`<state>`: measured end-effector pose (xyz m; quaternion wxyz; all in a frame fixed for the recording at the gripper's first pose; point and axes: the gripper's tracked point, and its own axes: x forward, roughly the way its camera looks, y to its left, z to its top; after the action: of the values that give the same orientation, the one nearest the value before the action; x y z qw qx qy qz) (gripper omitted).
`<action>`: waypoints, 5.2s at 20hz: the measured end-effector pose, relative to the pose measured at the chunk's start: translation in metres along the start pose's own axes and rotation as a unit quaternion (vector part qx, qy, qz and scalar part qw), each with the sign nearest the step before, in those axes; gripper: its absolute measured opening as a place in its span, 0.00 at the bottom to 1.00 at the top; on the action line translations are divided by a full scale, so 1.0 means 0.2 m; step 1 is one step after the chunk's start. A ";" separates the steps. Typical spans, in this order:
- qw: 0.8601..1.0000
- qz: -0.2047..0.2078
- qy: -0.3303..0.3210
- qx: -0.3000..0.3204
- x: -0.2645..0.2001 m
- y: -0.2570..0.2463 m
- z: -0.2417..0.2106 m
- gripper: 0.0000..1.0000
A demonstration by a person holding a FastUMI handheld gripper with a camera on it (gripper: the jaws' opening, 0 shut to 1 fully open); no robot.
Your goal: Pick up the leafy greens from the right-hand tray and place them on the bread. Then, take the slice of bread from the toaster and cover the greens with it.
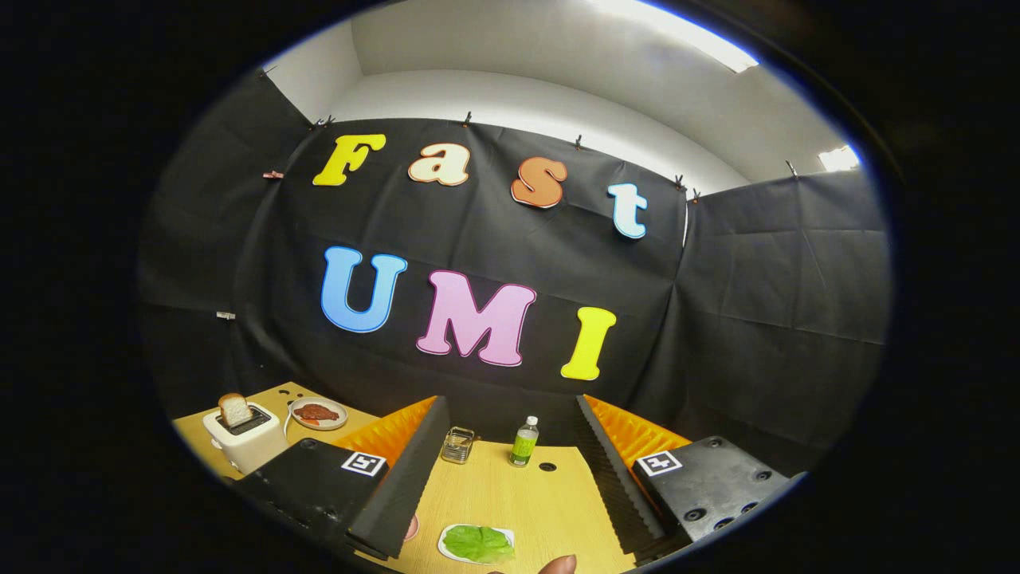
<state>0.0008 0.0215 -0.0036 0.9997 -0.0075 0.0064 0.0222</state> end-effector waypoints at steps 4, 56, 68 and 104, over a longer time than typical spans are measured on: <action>0.996 0.056 0.057 -0.025 0.08 0.07 -0.20 0.98; 0.832 0.303 0.463 0.037 0.15 0.78 -1.56 0.06; 0.827 0.318 0.463 0.016 0.24 1.23 -1.58 0.41; 0.864 0.374 0.326 0.083 0.25 2.77 -0.76 0.99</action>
<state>0.0252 0.5744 -0.1644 0.8541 0.0721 0.3362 0.3903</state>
